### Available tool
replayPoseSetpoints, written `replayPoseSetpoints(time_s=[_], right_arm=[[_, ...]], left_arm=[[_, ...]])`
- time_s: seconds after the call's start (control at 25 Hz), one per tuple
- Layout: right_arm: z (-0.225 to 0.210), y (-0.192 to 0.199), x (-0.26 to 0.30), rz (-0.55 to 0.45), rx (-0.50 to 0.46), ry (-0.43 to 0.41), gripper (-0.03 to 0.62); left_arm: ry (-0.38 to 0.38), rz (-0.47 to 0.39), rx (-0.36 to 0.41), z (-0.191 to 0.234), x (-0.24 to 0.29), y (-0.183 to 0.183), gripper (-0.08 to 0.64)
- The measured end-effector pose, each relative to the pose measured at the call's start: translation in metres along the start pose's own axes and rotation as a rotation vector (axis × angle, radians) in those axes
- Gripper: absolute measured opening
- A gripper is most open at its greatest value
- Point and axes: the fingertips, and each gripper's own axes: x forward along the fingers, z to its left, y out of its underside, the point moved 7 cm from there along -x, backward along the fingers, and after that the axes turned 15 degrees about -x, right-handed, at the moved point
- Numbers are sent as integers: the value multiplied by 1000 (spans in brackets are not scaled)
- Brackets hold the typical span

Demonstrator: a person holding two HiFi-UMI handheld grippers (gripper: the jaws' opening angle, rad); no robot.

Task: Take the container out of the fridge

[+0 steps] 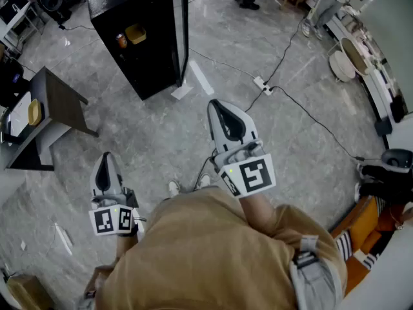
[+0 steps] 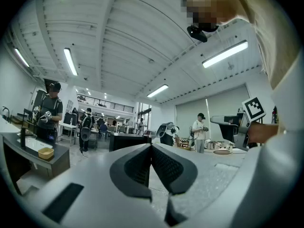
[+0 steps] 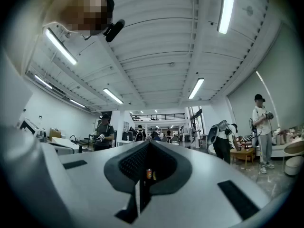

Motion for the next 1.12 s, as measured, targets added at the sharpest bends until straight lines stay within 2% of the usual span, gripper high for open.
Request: replayPoseSetpoints(time_s=[0.28, 0.6, 0.84, 1.12], right_arm=[[15, 8, 18, 33, -30, -40, 2], [7, 8, 33, -24, 25, -49, 3], [-20, 17, 22, -29, 13, -78, 3], [-54, 36, 17, -33, 37, -107, 3]], left_arm=[[-28, 10, 10, 25, 2, -3, 2], [-30, 0, 33, 28, 17, -13, 2], [-51, -22, 56, 1, 27, -9, 2], [-123, -84, 94, -23, 35, -12, 2]])
